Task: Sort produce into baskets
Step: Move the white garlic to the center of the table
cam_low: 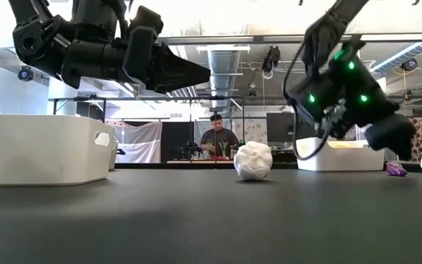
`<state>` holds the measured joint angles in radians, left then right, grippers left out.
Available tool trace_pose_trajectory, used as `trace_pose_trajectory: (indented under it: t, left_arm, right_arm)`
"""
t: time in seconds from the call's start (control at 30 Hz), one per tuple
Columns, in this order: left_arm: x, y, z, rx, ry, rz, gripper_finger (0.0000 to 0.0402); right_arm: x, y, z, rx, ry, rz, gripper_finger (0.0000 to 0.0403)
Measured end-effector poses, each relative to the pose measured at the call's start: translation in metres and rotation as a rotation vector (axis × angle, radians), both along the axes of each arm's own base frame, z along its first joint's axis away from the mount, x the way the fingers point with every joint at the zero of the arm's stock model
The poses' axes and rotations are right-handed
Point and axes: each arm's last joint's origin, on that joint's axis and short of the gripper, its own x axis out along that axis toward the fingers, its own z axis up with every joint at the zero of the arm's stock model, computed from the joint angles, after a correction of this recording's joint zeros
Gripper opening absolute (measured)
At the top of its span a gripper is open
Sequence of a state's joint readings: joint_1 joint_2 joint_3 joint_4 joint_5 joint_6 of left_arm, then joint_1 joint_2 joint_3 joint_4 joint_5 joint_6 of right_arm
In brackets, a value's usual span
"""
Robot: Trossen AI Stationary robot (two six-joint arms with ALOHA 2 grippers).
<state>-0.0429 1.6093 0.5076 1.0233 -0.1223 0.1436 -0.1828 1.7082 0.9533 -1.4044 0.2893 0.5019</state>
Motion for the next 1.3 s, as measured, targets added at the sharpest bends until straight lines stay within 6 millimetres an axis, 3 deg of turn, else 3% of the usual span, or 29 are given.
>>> trace_pose_trajectory:
  t: [0.27, 0.63, 0.9, 1.13, 1.3]
  left_arm:
    - [0.000, 0.000, 0.000, 0.011, 0.003, 0.001, 0.0182]
    - [0.000, 0.003, 0.001, 0.068, 0.004, 0.070, 0.0182]
    - [0.000, 0.003, 0.002, 0.090, -0.003, 0.087, 0.0182]
    - [0.000, 0.003, 0.002, 0.094, 0.000, 0.099, 0.0182]
    - [0.000, 0.003, 0.001, 0.094, 0.003, 0.099, 0.0182]
  right_arm:
    - [-0.030, -0.021, -0.015, 0.087, 0.091, -0.117, 0.0283]
    - [-0.053, -0.036, -0.033, 0.116, 0.076, -0.236, 0.0247]
    - [-0.055, -0.040, -0.038, 0.128, 0.041, -0.240, 0.0220]
    - [-0.054, -0.038, -0.037, 0.125, 0.032, -0.291, 0.0150]
    - [-0.039, -0.024, -0.024, 0.129, 0.062, -0.269, 0.0124]
